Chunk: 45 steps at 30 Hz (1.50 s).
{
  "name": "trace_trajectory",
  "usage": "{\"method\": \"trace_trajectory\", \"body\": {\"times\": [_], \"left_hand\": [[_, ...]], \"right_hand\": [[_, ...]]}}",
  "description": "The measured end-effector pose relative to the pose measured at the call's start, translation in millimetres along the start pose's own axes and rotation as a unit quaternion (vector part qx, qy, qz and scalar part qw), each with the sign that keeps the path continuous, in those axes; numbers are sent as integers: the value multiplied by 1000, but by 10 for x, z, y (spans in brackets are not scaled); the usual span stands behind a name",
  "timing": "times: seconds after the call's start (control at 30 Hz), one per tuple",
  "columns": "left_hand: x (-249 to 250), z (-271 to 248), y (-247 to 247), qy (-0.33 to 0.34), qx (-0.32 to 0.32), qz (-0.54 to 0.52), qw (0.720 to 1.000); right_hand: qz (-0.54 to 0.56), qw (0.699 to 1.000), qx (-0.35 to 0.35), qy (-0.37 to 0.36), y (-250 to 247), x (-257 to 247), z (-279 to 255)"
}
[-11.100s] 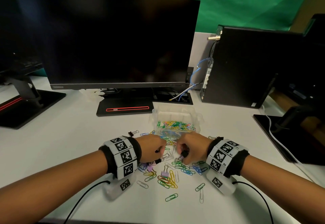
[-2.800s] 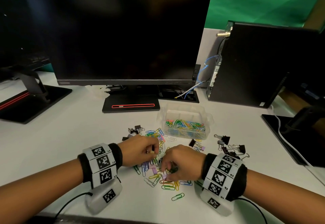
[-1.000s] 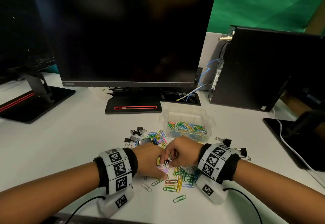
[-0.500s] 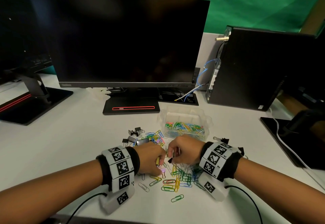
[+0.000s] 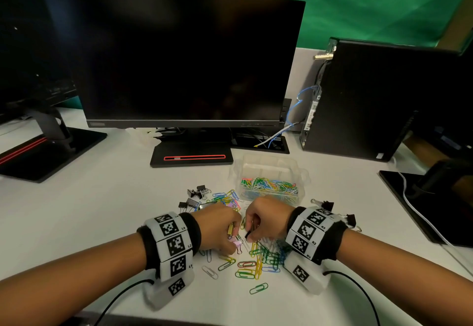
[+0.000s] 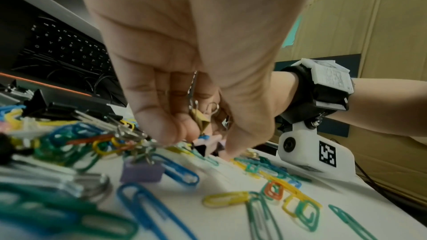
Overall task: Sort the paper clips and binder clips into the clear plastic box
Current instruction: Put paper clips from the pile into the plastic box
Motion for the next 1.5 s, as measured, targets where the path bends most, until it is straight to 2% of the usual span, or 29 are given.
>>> {"method": "trace_trajectory", "body": {"times": [0.27,0.43,0.6,0.77,1.03,1.2,1.33,1.4,1.5], "left_hand": [[-228,-67,-311,-12,57,-40,998],[-478,-149,-512,-28,92,-39,995],[-878,-227,-520,-85,88,-15,992],[-1274,-279,-455,-147,81,0,986],[-1506,-273,-343,-197,59,2,979],[-1468,-250,-321,-197,48,12,979],[-1330,-263,-380,-199,72,24,977],[-1196,-257,-413,-181,85,31,979],[-902,-254,-440,-118,91,29,988]], "right_hand": [[47,998,30,39,-254,250,-106],[21,996,51,74,-499,587,-347],[-104,980,48,165,-649,1147,-646],[-88,970,18,224,-592,1476,-825],[-111,973,25,202,-537,1428,-707],[-129,978,54,156,-526,1083,-637],[-77,992,22,102,-361,773,-579],[-48,994,-2,93,-249,681,-562],[-34,996,-15,77,-109,562,-535]]}}
Point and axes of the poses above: each hand's wrist, its own z-axis towards the middle knuckle, its own y-axis out of the palm, x = y × z, the point moved 8 cm from there along z, towards the middle knuckle, and after that the axes turned 3 degrees about y, right-handed, at the moved point
